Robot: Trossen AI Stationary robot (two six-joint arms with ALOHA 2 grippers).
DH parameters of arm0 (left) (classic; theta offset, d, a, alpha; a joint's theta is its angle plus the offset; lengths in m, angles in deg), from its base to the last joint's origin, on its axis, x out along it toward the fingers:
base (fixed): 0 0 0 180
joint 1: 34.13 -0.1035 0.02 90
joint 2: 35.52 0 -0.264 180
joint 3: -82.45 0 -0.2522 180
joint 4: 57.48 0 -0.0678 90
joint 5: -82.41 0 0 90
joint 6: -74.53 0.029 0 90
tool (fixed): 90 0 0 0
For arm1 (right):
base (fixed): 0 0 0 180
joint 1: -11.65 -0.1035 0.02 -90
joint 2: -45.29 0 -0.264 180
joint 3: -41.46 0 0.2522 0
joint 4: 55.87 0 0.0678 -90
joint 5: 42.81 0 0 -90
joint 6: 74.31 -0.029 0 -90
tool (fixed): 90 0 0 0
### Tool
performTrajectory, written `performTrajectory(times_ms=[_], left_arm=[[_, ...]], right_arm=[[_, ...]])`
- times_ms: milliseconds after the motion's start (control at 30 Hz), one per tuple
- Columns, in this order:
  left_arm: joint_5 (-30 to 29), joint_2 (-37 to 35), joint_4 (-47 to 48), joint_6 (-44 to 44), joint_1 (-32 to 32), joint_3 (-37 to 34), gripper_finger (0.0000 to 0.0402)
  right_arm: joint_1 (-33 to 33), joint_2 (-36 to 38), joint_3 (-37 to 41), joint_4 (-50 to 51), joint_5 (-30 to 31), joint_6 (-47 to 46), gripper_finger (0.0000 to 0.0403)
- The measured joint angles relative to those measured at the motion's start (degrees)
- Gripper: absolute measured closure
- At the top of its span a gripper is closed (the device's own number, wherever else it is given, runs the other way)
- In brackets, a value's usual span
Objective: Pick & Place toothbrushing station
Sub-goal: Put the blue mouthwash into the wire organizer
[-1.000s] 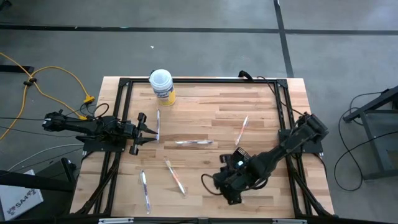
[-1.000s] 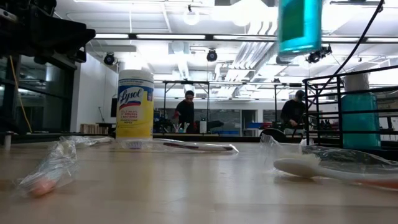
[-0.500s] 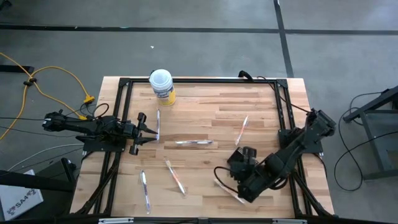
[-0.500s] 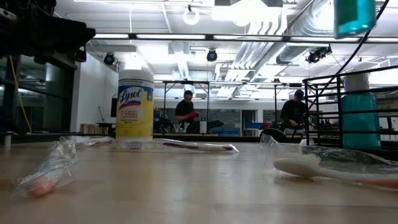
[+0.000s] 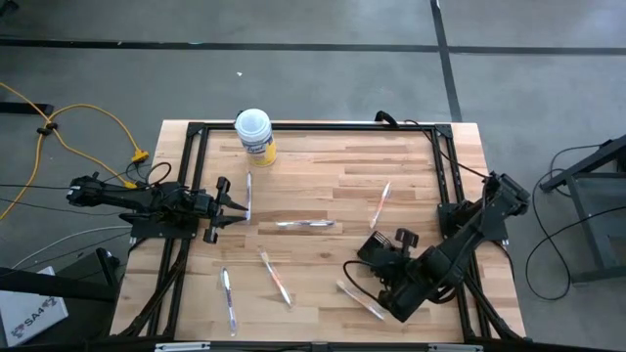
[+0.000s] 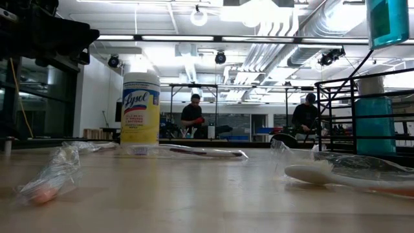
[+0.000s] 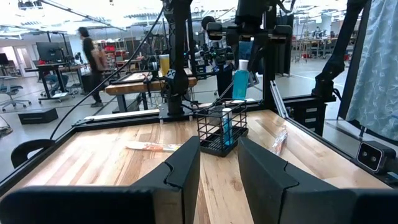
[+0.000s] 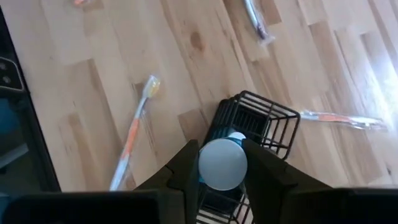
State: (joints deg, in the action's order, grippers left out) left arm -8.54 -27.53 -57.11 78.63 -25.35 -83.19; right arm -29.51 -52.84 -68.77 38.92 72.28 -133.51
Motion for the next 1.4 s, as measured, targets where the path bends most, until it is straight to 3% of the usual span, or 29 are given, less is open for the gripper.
performTrajectory(times_ms=[200,667,1400], left_arm=[[0.0,0.0,0.0,0.0,0.0,0.0,0.0299],[0.0,0.0,0.0,0.0,0.0,0.0,0.0299],[0.0,0.0,0.0,0.0,0.0,0.0,0.0299]], right_arm=[[-0.5,3.9,1.7,1.1,1.5,-1.6,0.0312],[-0.5,20.3,24.0,-14.5,1.3,-2.1,0.0312],[-1.7,19.9,34.6,-25.6,-0.6,-4.0,0.0312]])
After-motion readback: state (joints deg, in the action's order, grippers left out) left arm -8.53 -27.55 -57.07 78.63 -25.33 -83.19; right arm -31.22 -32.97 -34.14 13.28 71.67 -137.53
